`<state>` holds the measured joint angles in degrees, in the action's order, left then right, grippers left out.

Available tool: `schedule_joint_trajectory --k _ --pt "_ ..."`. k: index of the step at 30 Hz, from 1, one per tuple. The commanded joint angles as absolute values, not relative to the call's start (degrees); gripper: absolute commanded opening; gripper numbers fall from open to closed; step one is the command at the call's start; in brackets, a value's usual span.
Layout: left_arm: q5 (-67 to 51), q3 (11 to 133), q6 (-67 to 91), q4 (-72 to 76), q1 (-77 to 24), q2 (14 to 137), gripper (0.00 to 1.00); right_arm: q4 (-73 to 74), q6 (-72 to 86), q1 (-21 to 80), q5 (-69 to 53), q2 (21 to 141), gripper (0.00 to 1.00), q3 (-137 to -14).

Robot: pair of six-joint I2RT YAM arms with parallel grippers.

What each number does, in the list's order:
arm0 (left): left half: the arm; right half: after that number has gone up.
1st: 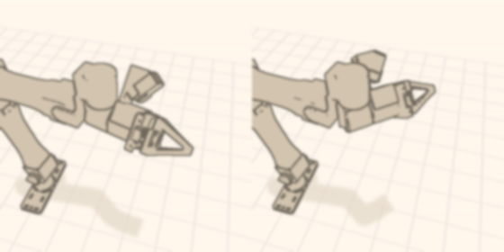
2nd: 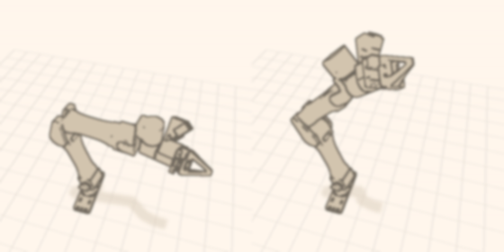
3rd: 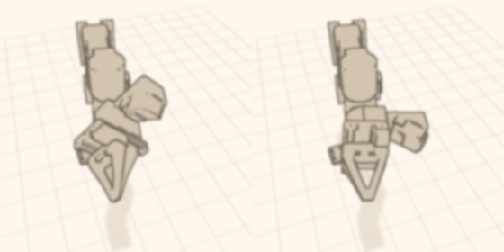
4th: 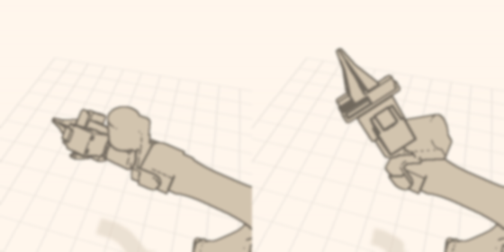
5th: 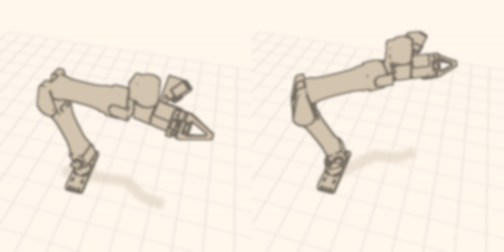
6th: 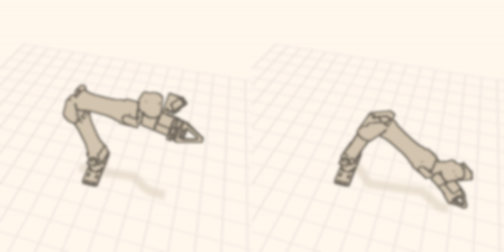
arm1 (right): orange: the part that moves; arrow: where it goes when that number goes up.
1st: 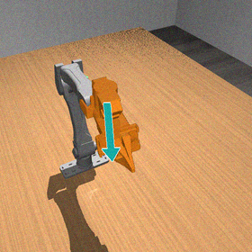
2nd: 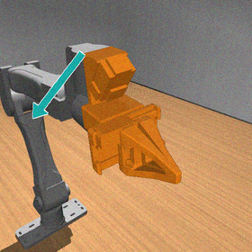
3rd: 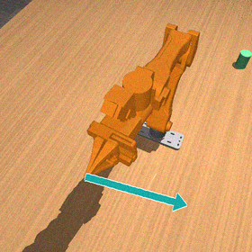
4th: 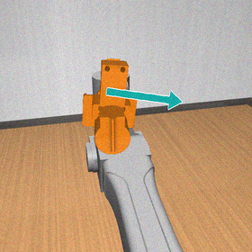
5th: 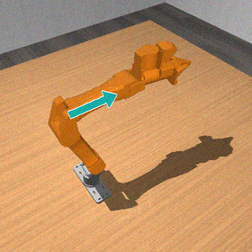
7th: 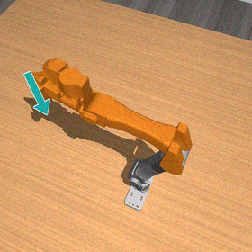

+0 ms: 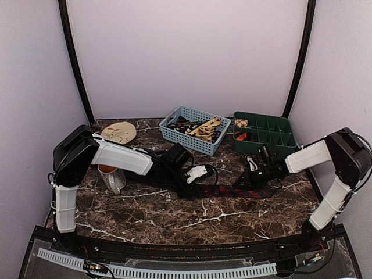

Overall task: Roll the ties
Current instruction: Tie the tie at the center of the board.

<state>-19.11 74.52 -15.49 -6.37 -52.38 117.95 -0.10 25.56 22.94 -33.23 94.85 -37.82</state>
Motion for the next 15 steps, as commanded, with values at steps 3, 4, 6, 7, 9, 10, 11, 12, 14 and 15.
schedule_joint_trajectory --k 3,4,6,7,9,10,11,12,14,15 --pt "-18.5 78.1 -9.6 -8.1 -53.2 120.3 0.1 1.2 25.4 23.4 -32.3 94.5 0.04 -35.6" --pt "-19.1 78.4 -8.9 -7.9 -53.2 120.7 0.1 1.2 25.5 23.4 -32.2 94.4 0.04 -35.5" --pt "-19.2 78.7 -7.3 -7.5 -53.3 121.3 0.09 1.1 25.5 23.4 -32.2 94.3 0.04 -35.3" --pt "-19.0 78.7 -6.3 -7.2 -53.2 121.5 0.08 1.2 25.5 23.4 -32.3 94.3 0.04 -35.3" --pt "-18.4 78.8 -5.0 -6.6 -53.2 121.6 0.07 1.3 25.4 23.4 -32.3 94.3 0.04 -35.4" --pt "-18.0 78.7 -4.5 -6.4 -53.3 121.6 0.07 1.3 25.3 23.4 -32.2 94.3 0.04 -35.4" --pt "-18.0 78.5 -4.0 -6.0 -53.2 121.6 0.06 1.3 25.3 23.4 -32.2 94.3 0.04 -35.3" --pt "-18.2 78.4 -3.3 -5.5 -53.2 121.6 0.05 1.3 25.4 23.4 -32.2 94.3 0.04 -35.5" --pt "-18.9 77.9 -1.5 -3.8 -53.2 121.6 0.04 1.4 25.3 23.4 -32.3 94.4 0.04 -35.5" --pt "-19.3 77.5 -0.9 -2.9 -53.3 121.5 0.03 1.6 25.2 23.3 -32.3 94.4 0.04 -35.6"
